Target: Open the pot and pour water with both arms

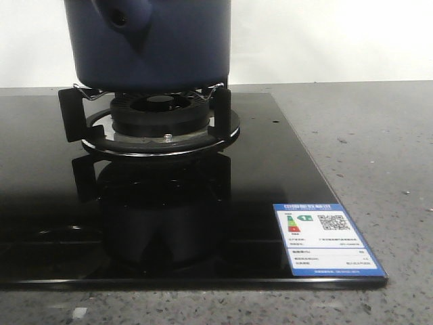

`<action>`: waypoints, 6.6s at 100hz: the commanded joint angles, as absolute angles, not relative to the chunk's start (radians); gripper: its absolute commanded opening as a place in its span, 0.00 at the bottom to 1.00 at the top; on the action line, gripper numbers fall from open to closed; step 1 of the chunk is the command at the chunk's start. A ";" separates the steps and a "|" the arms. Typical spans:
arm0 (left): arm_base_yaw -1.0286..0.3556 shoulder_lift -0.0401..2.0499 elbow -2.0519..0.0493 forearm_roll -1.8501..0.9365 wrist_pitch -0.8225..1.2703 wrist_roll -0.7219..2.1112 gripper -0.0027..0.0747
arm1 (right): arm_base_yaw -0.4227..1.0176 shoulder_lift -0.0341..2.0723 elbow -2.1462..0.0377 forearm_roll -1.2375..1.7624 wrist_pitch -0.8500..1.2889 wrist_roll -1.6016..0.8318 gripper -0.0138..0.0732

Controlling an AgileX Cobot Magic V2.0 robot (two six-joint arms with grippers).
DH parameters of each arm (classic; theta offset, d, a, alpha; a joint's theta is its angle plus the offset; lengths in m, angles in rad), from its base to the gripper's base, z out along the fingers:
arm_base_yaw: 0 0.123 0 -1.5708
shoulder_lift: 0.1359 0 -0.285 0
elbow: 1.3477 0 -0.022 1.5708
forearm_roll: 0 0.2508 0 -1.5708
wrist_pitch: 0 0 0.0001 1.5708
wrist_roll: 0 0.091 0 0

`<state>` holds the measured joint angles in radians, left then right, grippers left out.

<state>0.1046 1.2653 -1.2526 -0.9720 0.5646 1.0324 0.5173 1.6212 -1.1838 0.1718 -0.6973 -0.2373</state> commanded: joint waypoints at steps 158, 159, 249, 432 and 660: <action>0.104 1.238 -1.294 -1.167 0.595 1.110 0.53 | 0.487 1.451 -1.301 0.125 -0.507 -0.240 0.09; 0.104 1.238 -1.294 -1.173 0.598 1.113 0.53 | 0.480 1.443 -1.309 0.133 -0.475 -0.240 0.09; -0.242 1.338 -1.307 -1.332 0.659 1.310 0.53 | -0.229 1.465 -1.455 0.186 1.128 -0.207 0.09; -0.247 1.456 -1.352 -1.201 0.753 1.426 0.53 | -0.229 1.299 -1.487 0.199 1.072 -0.207 0.71; -0.074 0.385 -0.395 -1.568 0.159 1.555 0.01 | 0.072 0.309 -0.344 0.871 0.091 -0.838 0.09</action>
